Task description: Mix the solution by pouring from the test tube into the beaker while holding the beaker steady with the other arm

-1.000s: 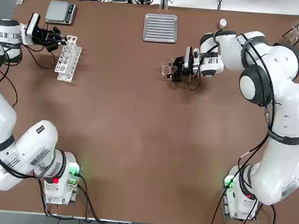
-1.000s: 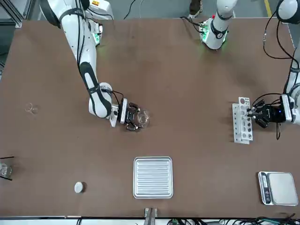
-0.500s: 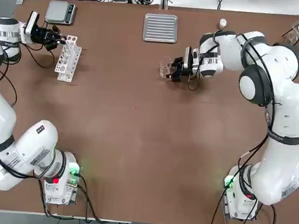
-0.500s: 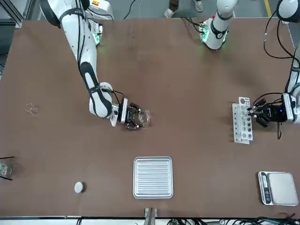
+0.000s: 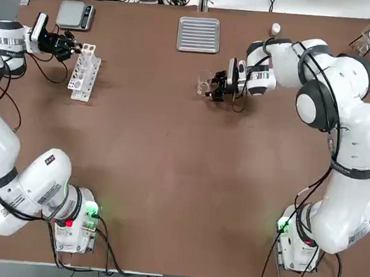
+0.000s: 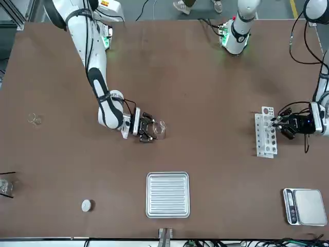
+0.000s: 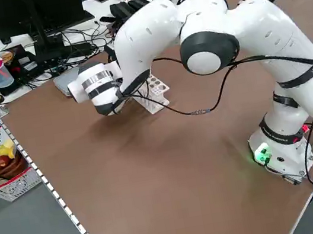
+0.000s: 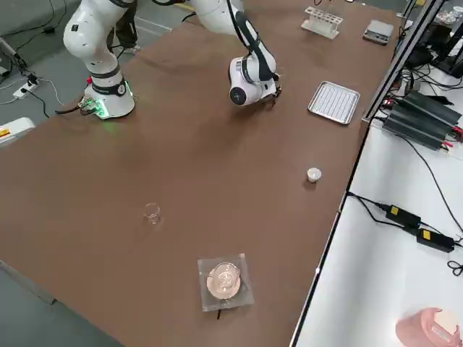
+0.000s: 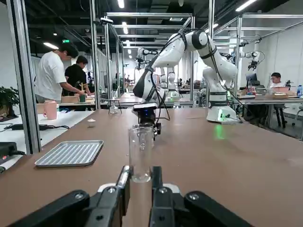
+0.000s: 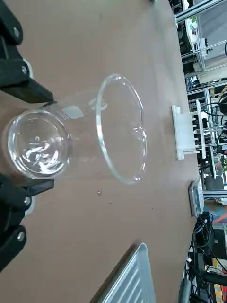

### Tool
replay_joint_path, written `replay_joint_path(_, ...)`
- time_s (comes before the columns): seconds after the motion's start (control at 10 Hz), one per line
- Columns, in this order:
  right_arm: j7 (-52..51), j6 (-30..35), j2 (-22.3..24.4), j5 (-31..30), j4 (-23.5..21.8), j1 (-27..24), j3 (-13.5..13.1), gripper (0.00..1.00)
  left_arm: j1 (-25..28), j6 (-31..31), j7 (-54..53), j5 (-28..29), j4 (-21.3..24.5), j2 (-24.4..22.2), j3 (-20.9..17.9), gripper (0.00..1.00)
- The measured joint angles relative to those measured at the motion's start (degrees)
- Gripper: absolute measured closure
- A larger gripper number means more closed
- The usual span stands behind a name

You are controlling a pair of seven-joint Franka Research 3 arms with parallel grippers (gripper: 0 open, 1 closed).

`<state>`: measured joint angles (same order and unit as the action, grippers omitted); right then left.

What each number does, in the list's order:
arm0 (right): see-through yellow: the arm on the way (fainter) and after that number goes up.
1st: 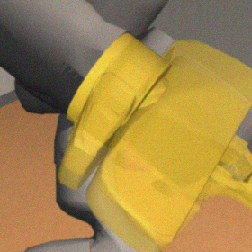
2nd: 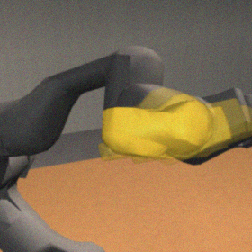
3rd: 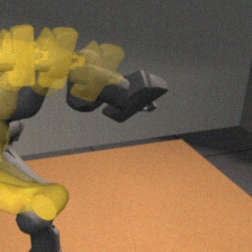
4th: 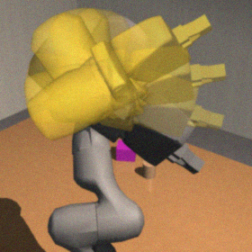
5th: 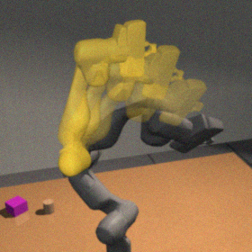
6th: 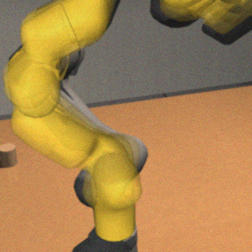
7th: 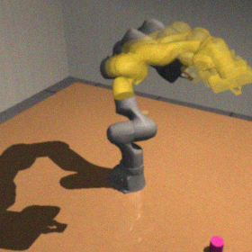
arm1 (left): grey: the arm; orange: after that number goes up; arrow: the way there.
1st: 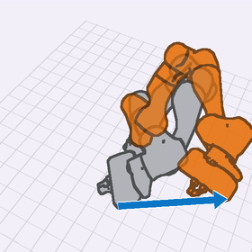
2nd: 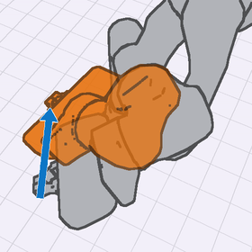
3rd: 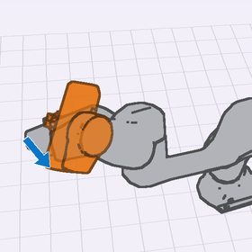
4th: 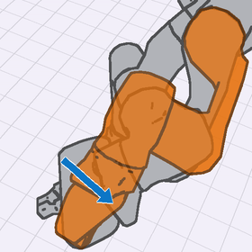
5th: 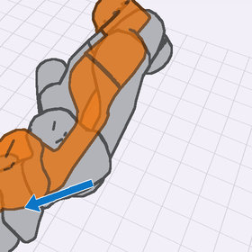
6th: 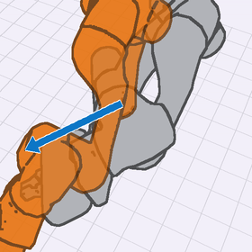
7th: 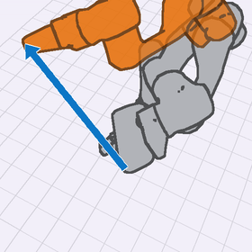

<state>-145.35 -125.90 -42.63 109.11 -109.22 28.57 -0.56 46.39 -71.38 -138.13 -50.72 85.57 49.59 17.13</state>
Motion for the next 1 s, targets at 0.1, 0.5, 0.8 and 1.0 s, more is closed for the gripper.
replay_joint_path(0.1,0.0,0.0,0.0,0.0,0.0,0.0,0.0,0.29,0.2,0.1,0.0,0.0,0.0,-0.1,0.2,0.79)
replay_joint_path(0.5,0.0,0.0,0.0,0.0,0.0,0.0,0.0,0.3,0.5,0.3,1.3,0.0,0.0,-1.1,0.5,0.79)
replay_joint_path(0.8,0.0,0.0,0.0,0.0,0.0,-0.1,0.0,0.31,0.5,0.5,1.6,0.0,0.0,-1.8,0.5,0.79)
replay_joint_path(1.0,0.0,0.0,0.0,0.0,0.0,-0.1,0.0,0.31,0.5,0.7,1.9,-0.2,0.0,-2.8,0.6,0.79)
